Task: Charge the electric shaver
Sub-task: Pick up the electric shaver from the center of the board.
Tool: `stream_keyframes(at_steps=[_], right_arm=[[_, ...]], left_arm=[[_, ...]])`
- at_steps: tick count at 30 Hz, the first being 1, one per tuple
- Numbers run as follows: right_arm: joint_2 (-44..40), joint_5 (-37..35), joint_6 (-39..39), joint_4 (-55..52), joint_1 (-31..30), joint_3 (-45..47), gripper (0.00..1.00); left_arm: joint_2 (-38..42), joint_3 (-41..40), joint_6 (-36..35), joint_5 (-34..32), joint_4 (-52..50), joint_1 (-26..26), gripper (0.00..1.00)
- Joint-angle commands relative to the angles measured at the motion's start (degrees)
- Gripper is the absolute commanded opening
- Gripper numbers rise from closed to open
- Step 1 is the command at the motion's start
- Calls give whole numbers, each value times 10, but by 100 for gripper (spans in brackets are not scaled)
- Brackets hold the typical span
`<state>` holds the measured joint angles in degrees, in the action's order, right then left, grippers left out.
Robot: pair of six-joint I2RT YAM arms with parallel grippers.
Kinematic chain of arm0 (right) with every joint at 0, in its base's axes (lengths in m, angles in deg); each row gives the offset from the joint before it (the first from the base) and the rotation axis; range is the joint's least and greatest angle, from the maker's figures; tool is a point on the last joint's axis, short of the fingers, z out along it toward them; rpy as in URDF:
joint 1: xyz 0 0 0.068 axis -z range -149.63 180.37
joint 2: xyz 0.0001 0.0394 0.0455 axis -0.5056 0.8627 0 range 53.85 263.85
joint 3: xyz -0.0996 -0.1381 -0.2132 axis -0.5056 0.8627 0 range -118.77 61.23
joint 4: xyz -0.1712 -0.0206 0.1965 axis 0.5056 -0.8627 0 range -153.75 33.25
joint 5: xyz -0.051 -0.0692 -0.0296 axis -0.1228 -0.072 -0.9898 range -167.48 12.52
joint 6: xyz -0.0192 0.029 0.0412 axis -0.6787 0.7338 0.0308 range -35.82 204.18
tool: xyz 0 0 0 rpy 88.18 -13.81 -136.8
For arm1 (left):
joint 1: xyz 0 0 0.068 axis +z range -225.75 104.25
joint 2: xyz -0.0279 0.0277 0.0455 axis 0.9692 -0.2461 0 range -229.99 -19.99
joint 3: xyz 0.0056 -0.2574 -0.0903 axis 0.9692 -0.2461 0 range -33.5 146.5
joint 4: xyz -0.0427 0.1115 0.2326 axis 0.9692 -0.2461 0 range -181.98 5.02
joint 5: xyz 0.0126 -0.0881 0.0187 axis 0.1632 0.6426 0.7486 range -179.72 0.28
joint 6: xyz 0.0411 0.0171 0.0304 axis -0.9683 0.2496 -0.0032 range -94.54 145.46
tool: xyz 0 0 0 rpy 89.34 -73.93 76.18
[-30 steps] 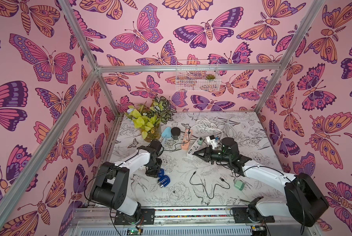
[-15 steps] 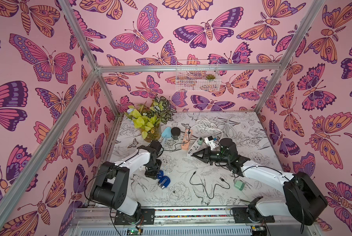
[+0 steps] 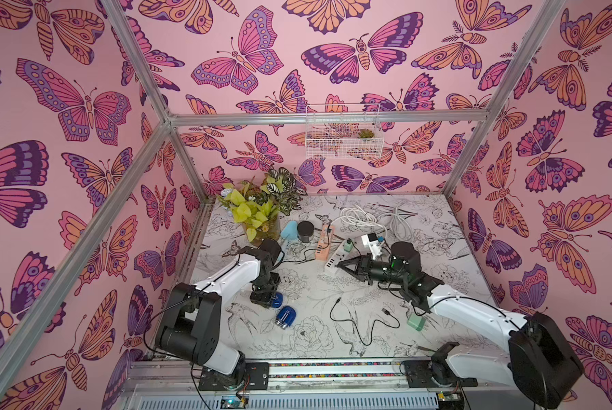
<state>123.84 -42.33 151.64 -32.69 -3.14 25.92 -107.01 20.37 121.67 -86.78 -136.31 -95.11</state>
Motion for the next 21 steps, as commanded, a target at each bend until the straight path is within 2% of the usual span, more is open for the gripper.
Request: stream_keyframes(at_steps=[1, 10, 21], right_arm=[[-16, -8, -12, -25, -3, -25, 0], [-30, -16, -10, -35, -2, -4, 0], [-40, -20, -10, -42, -3, 6, 0]], left_arm=[[19, 5, -11, -7, -33, 5, 1], [40, -5, -14, -1, -32, 5, 1], [30, 6, -26, 3, -30, 5, 0]])
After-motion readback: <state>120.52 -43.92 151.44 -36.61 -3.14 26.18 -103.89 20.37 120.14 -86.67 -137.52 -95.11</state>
